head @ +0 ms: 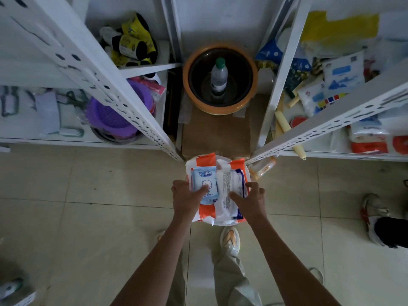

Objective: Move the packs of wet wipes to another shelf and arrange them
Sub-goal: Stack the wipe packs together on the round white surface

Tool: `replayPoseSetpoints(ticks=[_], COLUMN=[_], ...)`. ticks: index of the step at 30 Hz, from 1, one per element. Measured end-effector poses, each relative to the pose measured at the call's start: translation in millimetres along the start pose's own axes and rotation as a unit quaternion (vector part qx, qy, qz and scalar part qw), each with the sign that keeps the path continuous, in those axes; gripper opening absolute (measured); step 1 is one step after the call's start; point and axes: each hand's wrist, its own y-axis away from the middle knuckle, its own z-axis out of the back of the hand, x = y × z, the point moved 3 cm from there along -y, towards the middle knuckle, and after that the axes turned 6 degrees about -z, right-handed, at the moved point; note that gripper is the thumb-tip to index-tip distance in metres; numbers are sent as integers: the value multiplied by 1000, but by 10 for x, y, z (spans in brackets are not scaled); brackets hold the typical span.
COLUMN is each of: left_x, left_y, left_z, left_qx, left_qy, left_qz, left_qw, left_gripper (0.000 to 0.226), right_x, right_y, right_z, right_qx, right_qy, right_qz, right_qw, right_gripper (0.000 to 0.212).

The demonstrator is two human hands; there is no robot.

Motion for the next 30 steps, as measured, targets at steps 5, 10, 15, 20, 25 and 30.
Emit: replayPoseSetpoints(ticks=[5,10,15,20,25,30], left_x=[71,142,186,135,124,168], left_y=[-89,-192,-344,-371,-304,-261], left_z=[-54,-95,-55,-77,-134,-177], left_qx=[93,172,228,251,253,258], left_qy=[54,62,40,48,116,138], left_qz=[29,11,1,6,-9,-2], left_qw=[994,983,973,967,961,956], left_gripper=[49,55,87,84,62,66], right_x=[-78,-150,-35,11,82,-46], right_y=[-209,-356,-329,-333,-329,-290], right_z=[-54,-95,2,54,88,5], right_qx=[85,153,211,241,272,276], right_qy=[-85,-116,-131,-171,-165,-216], right_qz=[-27,-21,0,-19,-15,-45], right_qw=[992,981,969,955,948,936], right_gripper=[83,64,48,67,39,85])
